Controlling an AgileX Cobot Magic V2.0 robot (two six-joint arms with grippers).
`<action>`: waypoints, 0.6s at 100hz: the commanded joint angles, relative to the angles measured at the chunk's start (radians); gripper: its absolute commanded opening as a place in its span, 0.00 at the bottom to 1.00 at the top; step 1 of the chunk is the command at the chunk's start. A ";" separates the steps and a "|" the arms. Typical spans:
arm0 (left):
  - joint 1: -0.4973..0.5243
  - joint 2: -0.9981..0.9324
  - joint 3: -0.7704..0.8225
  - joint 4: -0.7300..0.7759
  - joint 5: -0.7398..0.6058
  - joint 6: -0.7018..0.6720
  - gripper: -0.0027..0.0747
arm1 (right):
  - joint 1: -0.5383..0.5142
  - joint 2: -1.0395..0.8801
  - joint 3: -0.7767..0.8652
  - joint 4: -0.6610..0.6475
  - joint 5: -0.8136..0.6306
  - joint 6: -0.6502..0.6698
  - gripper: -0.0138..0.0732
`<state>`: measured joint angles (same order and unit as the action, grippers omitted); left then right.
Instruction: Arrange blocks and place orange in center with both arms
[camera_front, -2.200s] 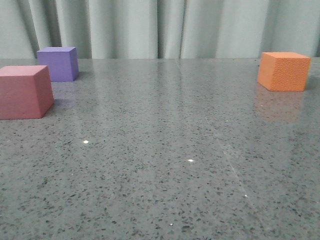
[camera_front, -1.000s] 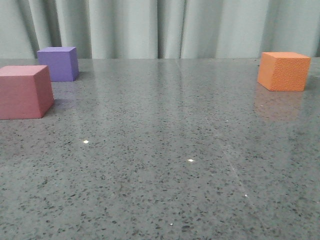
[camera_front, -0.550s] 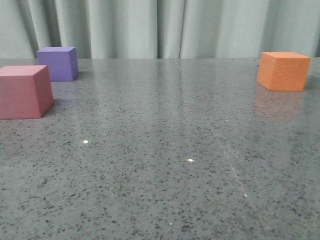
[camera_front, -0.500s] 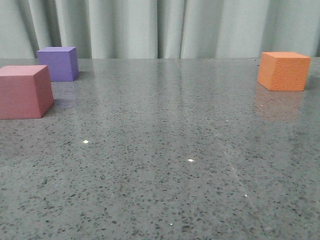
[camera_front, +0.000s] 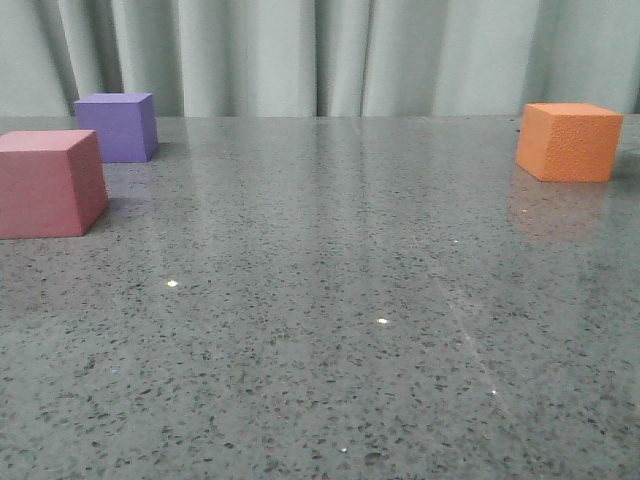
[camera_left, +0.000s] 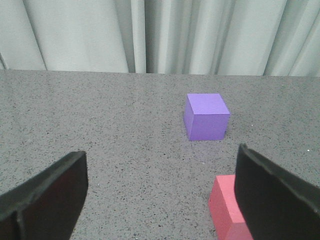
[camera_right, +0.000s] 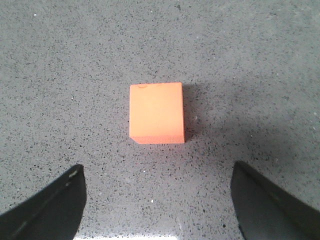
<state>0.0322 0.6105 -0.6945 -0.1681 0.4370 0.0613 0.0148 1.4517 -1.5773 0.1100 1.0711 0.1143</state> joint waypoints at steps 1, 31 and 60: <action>0.002 0.006 -0.036 -0.015 -0.083 -0.003 0.76 | -0.003 0.030 -0.102 0.021 0.020 -0.033 0.84; 0.002 0.006 -0.036 -0.015 -0.083 -0.003 0.76 | -0.003 0.224 -0.256 0.039 0.095 -0.036 0.84; 0.002 0.006 -0.036 -0.015 -0.083 -0.003 0.76 | -0.003 0.348 -0.289 0.047 0.097 -0.036 0.84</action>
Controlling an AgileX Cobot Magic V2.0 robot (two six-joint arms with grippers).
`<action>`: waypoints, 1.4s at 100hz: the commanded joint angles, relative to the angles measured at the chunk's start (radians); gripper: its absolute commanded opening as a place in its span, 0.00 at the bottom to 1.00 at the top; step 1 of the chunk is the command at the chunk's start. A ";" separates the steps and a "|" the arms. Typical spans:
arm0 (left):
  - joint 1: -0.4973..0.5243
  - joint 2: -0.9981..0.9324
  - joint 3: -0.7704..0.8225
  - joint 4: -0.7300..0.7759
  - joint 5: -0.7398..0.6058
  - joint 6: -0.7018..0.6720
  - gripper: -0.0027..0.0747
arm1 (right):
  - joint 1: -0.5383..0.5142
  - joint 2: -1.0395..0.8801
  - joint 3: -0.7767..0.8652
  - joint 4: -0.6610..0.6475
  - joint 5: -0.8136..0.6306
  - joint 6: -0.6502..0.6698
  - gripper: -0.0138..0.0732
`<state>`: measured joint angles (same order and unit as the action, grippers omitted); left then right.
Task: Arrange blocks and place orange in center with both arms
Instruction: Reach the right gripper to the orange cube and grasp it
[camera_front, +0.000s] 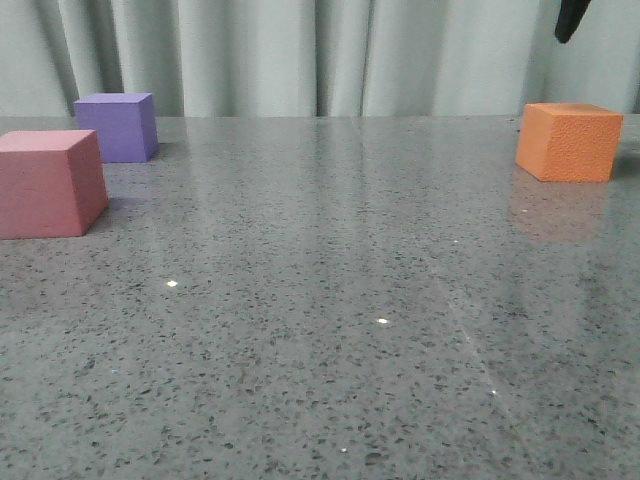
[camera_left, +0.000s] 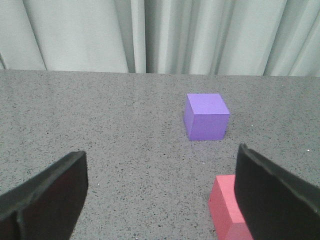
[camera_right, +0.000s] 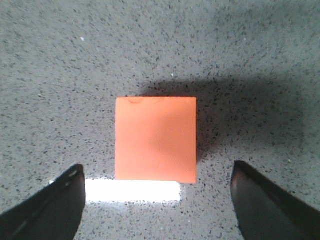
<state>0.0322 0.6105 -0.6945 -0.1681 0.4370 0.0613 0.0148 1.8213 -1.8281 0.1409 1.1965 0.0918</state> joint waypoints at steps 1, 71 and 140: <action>0.002 0.006 -0.036 -0.015 -0.083 -0.003 0.76 | -0.003 -0.017 -0.038 0.017 -0.028 -0.013 0.84; 0.002 0.006 -0.036 -0.015 -0.083 -0.003 0.76 | -0.003 0.097 -0.038 0.059 -0.070 -0.013 0.84; 0.002 0.006 -0.036 -0.015 -0.081 -0.003 0.76 | -0.003 0.151 -0.038 0.058 -0.043 -0.013 0.52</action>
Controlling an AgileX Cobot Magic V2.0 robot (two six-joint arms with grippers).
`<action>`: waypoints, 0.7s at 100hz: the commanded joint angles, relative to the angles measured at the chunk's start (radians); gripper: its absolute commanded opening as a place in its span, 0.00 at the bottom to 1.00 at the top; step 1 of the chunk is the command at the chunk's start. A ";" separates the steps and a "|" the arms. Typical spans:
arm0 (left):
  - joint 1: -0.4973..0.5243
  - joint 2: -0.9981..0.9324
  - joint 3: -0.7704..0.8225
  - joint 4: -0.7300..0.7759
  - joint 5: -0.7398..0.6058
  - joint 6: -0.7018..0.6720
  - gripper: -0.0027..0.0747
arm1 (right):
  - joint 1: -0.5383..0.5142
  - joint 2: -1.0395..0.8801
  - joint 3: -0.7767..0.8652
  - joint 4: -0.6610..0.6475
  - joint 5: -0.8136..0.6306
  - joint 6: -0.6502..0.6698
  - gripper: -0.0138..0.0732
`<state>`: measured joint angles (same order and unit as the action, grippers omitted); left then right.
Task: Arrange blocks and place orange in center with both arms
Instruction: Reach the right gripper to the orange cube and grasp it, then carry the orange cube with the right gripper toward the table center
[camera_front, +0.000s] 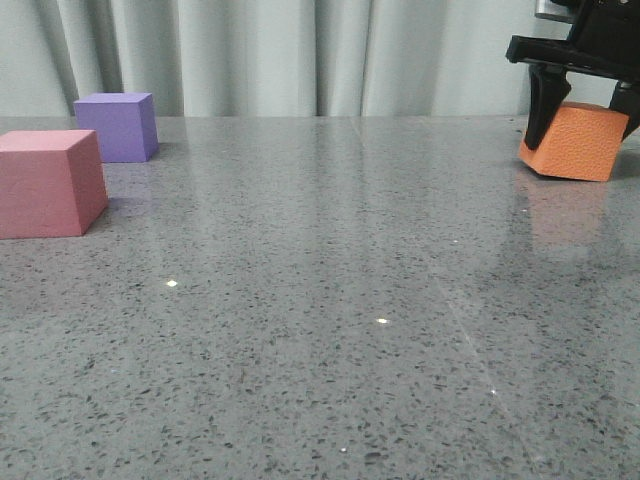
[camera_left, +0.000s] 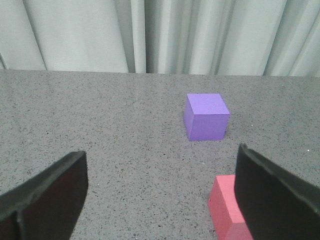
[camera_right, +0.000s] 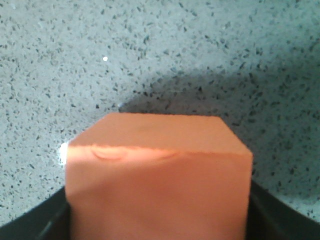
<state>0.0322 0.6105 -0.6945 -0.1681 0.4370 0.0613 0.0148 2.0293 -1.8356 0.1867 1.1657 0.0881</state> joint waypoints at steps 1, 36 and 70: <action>0.002 0.006 -0.036 -0.015 -0.081 -0.003 0.76 | -0.003 -0.057 -0.030 0.012 -0.013 -0.010 0.49; 0.002 0.006 -0.036 -0.015 -0.074 -0.003 0.76 | -0.003 -0.056 -0.030 0.013 -0.015 -0.010 0.28; 0.002 0.006 -0.036 -0.015 -0.073 -0.003 0.76 | 0.006 -0.060 -0.054 0.032 0.026 -0.004 0.28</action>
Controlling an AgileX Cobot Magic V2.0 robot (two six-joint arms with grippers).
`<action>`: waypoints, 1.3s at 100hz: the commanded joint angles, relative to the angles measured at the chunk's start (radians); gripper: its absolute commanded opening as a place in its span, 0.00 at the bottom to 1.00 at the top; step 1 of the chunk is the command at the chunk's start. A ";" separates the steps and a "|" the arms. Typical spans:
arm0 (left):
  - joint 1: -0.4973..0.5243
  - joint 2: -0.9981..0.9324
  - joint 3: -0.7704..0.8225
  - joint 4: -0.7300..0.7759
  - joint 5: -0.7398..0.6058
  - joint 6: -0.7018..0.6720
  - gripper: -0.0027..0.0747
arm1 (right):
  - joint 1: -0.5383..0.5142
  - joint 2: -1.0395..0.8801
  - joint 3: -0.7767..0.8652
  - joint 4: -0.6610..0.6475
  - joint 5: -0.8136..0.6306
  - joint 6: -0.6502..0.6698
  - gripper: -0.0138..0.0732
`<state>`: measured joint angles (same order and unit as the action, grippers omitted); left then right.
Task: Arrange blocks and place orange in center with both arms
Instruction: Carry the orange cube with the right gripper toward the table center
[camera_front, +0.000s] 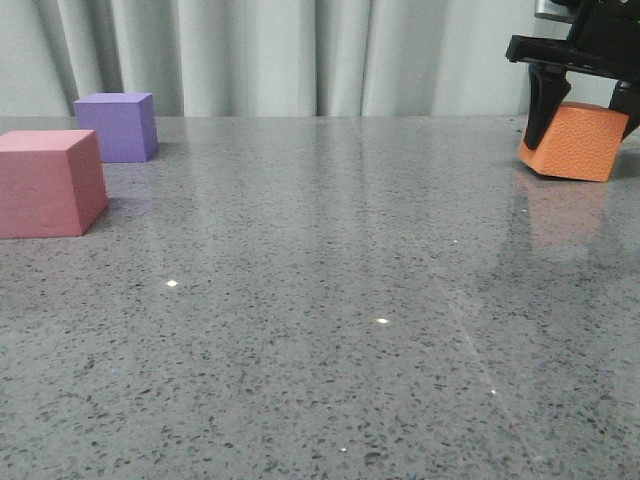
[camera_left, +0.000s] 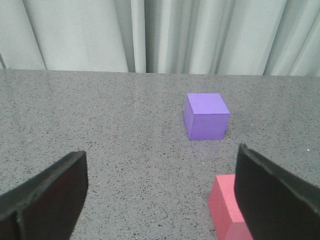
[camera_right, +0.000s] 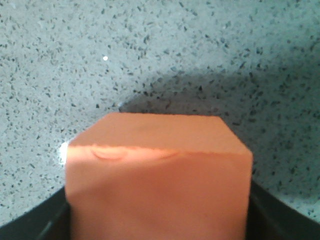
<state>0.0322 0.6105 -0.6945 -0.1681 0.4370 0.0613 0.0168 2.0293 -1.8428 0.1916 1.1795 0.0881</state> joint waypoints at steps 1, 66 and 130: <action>0.002 0.006 -0.036 -0.015 -0.073 -0.003 0.76 | 0.005 -0.060 -0.050 0.027 0.015 -0.003 0.28; 0.002 0.006 -0.036 -0.015 -0.073 -0.003 0.76 | 0.377 -0.037 -0.288 -0.143 0.112 0.239 0.28; 0.002 0.006 -0.036 -0.015 -0.073 -0.003 0.76 | 0.452 0.058 -0.288 -0.064 0.087 0.354 0.37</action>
<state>0.0322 0.6105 -0.6945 -0.1681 0.4370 0.0613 0.4705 2.1504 -2.1005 0.1180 1.2449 0.4406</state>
